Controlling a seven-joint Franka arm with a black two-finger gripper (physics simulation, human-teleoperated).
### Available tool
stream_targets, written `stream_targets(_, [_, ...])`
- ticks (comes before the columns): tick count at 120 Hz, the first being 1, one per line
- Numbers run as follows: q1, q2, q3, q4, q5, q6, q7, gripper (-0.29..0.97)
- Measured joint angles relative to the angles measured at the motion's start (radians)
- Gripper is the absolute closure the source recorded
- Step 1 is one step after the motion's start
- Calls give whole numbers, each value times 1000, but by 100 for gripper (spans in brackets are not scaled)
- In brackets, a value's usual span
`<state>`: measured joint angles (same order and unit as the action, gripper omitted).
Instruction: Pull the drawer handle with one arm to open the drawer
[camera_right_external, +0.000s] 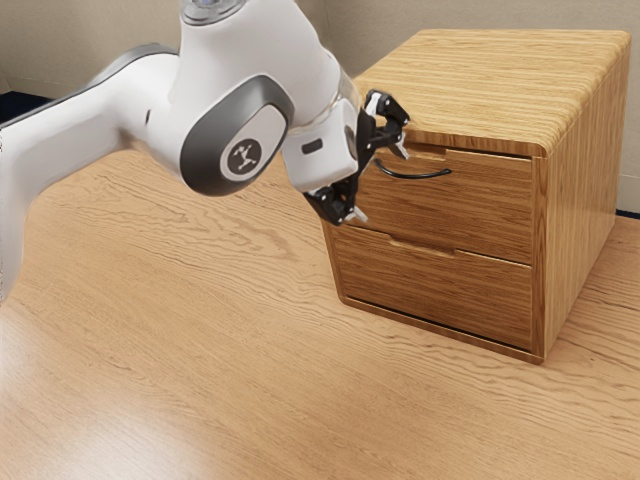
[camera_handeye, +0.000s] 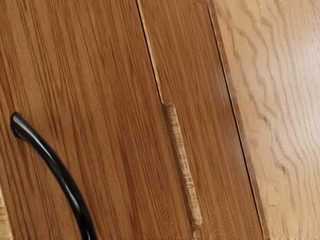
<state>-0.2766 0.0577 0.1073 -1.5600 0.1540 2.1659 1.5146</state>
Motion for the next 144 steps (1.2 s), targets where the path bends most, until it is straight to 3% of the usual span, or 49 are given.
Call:
stream_targets(69, [13, 2, 0, -68, 3, 42, 5, 0])
stream_targets(86, [1, -82, 3, -135, 5, 43, 5, 9])
stream_targets(121, [-36, -135, 4, -218, 4, 43, 6, 0])
stream_targets(144, [-41, -206, 4, -291, 4, 43, 5, 0])
